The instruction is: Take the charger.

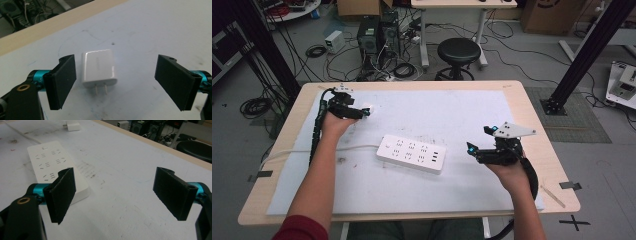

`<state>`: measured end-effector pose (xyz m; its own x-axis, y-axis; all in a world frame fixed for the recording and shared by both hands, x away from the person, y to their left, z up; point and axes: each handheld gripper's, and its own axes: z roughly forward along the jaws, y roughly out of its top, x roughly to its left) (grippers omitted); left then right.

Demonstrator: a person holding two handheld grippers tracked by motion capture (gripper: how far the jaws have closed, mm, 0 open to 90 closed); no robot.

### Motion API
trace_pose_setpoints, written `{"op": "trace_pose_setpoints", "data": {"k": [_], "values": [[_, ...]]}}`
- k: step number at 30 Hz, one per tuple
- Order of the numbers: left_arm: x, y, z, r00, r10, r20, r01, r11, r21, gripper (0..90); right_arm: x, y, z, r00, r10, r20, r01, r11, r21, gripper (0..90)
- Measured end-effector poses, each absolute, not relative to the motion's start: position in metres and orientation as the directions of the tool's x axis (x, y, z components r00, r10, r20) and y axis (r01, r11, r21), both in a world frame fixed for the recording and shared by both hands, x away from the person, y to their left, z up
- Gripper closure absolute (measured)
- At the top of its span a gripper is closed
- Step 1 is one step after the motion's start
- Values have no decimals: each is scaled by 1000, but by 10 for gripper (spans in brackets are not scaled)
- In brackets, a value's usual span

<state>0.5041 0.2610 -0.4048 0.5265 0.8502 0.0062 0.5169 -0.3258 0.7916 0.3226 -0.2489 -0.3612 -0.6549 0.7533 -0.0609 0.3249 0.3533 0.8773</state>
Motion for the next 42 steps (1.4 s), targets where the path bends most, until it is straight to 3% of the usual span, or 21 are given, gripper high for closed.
{"op": "trace_pose_setpoints", "data": {"k": [3, 16, 36, 42], "values": [[516, 261, -421, 516, 856, -29, 557, -309, 771, 175, 321, -250, -362, -652, 756, -61, 327, 352, 877, 187], [535, 253, -444, 496, 868, -21, 588, -318, 743, 180, 320, -249, -367, -646, 761, -59, 343, 358, 868, 187], [536, 256, -447, 509, 861, 3, 576, -343, 742, 415, 322, -245, -367, -654, 754, -67, 339, 370, 865, 188], [534, 255, -445, 514, 858, 4, 578, -350, 738, 424, 322, -244, -367, -660, 748, -61, 341, 371, 864, 187]]}}
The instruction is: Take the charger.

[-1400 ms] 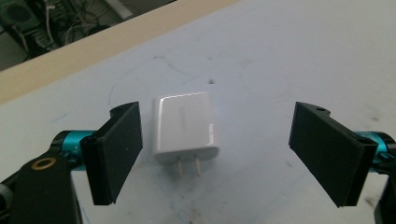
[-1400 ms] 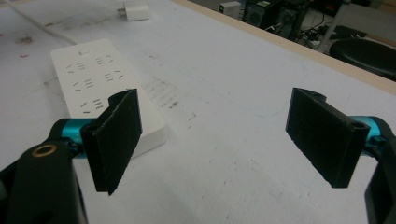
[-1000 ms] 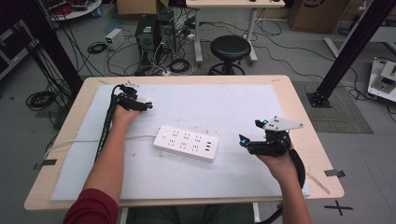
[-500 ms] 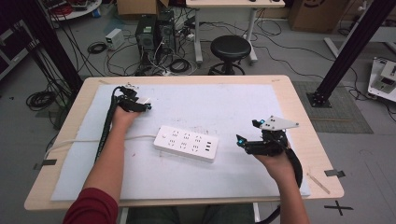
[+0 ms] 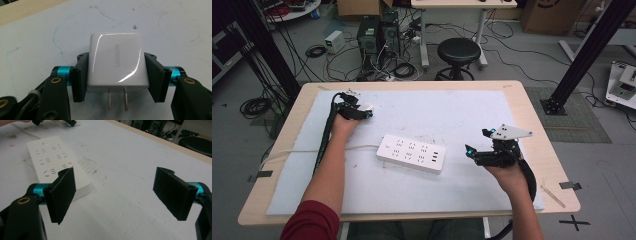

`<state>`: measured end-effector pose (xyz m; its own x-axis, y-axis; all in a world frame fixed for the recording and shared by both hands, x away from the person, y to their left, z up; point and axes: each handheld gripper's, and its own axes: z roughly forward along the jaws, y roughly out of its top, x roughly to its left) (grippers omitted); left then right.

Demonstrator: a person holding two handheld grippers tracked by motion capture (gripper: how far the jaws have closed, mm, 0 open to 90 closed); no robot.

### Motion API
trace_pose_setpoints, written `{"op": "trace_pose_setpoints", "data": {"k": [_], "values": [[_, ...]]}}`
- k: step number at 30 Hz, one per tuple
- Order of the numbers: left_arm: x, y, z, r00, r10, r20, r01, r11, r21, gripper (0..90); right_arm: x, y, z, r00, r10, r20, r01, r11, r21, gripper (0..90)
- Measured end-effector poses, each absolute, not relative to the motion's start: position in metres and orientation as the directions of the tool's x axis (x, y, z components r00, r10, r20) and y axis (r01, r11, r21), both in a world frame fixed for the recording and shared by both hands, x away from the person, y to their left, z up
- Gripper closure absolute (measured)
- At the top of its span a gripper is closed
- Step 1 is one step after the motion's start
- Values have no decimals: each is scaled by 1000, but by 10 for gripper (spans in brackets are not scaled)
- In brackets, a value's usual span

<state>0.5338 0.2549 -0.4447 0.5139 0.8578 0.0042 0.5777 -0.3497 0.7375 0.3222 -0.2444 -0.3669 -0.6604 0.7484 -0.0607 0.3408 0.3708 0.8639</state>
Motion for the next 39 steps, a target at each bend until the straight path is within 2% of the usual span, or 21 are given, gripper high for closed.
{"op": "trace_pose_setpoints", "data": {"k": [7, 19, 28, 39], "values": [[506, 253, -407, 579, 815, 24, 495, -375, 784, 425, 324, -242, -360, -682, 728, -64, 326, 382, 865, 187], [398, 245, -335, 677, 731, 87, 326, -404, 855, 424, 322, -234, -350, -737, 673, -63, 301, 411, 861, 187], [333, 238, -328, 735, 667, 124, 224, -411, 884, 424, 319, -224, -350, -767, 639, -63, 288, 430, 855, 187], [303, 233, -342, 814, 564, 140, 155, -444, 882, 424, 316, -217, -354, -776, 628, -59, 297, 447, 844, 187]]}}
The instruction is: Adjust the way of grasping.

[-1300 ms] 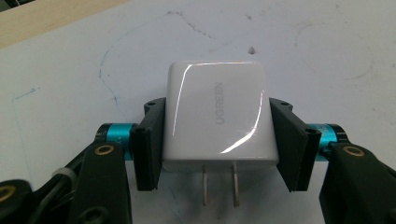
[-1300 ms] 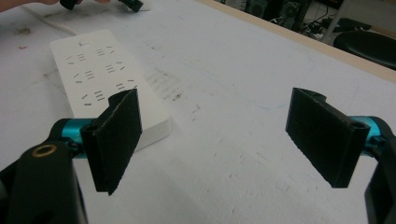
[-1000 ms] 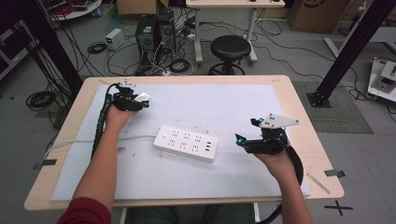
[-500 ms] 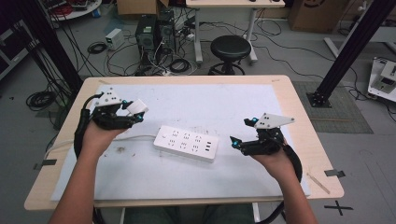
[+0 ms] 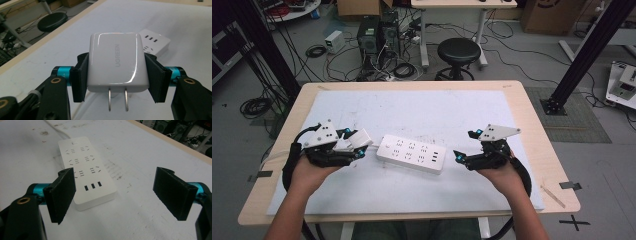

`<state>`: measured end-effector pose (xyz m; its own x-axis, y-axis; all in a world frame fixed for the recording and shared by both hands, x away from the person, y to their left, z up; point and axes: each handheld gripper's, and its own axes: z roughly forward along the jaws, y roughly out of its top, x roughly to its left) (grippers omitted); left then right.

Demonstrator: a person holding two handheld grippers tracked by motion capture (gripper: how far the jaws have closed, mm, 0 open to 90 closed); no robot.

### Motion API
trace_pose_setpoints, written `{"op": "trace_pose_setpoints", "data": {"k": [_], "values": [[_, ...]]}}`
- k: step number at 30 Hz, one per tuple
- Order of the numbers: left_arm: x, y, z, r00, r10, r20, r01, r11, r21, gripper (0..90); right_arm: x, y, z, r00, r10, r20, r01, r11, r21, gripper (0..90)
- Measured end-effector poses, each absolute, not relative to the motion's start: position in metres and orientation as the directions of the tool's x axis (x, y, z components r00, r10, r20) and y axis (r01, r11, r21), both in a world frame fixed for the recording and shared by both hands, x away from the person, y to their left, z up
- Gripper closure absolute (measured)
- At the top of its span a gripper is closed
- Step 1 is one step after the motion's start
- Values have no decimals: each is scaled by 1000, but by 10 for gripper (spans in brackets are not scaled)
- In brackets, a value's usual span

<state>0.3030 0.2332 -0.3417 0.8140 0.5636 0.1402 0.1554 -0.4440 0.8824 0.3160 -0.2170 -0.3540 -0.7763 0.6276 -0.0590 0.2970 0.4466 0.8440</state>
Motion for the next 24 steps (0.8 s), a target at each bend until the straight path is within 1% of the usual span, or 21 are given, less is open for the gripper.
{"op": "trace_pose_setpoints", "data": {"k": [5, 9, 11, 16, 19, 24], "values": [[300, 223, -352, 844, 515, 148, 144, -483, 864, 424, 316, -214, -357, -786, 617, -34, 318, 452, 833, 187], [297, 209, -364, 872, 470, 138, 122, -481, 868, 424, 316, -208, -359, -793, 609, 23, 351, 427, 833, 187], [295, 201, -370, 884, 444, 147, 102, -491, 865, 424, 315, -202, -362, -805, 591, 48, 363, 428, 828, 187], [289, 178, -384, 907, 365, 211, 18, -533, 846, 424, 313, -187, -373, -827, 550, 115, 396, 424, 815, 188], [284, 168, -387, 912, 337, 234, -22, -529, 848, 424, 311, -179, -379, -830, 533, 165, 422, 406, 811, 187], [275, 150, -389, 890, 298, 344, -139, -541, 829, 424, 306, -167, -387, -834, 489, 256, 461, 363, 810, 187]]}}
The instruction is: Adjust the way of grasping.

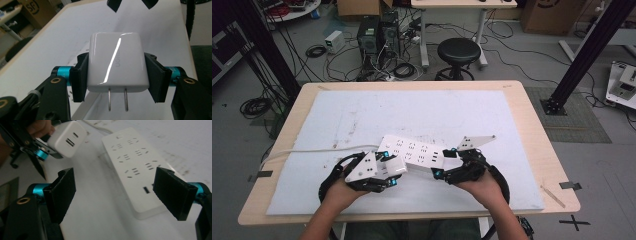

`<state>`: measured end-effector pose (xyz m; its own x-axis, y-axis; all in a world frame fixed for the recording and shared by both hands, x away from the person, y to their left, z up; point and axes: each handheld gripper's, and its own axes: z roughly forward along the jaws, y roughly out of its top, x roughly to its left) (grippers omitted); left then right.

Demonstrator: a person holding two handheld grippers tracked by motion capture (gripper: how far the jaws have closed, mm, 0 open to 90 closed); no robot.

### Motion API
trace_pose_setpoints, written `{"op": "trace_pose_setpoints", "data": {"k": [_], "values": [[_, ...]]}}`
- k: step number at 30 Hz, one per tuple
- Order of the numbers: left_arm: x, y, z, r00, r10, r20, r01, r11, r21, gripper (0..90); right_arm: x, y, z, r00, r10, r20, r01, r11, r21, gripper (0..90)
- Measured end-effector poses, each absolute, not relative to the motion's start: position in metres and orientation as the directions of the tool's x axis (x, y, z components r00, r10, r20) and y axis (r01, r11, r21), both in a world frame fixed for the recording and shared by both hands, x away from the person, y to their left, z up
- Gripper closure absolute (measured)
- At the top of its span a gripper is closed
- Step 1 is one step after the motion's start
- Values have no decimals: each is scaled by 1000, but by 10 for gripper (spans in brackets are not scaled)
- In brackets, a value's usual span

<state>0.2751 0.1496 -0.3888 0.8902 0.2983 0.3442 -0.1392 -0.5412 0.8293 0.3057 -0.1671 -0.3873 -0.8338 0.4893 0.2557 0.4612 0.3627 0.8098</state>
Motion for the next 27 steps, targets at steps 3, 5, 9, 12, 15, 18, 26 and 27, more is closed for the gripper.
{"op": "trace_pose_setpoints", "data": {"k": [3, 5, 9, 12, 15, 18, 26, 27], "values": [[270, 140, -390, 867, 271, 418, -211, -560, 801, 424, 304, -161, -392, -832, 452, 320, 490, 330, 807, 187], [267, 135, -391, 857, 260, 446, -240, -565, 790, 424, 303, -157, -395, -836, 433, 338, 492, 317, 811, 187], [263, 126, -394, 841, 228, 490, -288, -579, 763, 424, 302, -150, -400, -828, 398, 395, 521, 283, 805, 187], [261, 122, -395, 833, 221, 508, -304, -584, 753, 424, 303, -146, -403, -822, 376, 428, 536, 259, 803, 188], [261, 119, -396, 829, 222, 513, -309, -582, 752, 424, 304, -142, -405, -808, 350, 474, 564, 230, 793, 188], [261, 117, -395, 828, 224, 514, -309, -582, 752, 424, 305, -138, -407, -795, 323, 513, 588, 205, 782, 188], [261, 113, -394, 828, 230, 512, -313, -568, 761, 424, 310, -133, -416, -759, 277, 589, 641, 157, 751, 256], [261, 113, -393, 825, 228, 518, -318, -570, 758, 424, 310, -132, -417, -757, 269, 596, 644, 154, 749, 256]]}}
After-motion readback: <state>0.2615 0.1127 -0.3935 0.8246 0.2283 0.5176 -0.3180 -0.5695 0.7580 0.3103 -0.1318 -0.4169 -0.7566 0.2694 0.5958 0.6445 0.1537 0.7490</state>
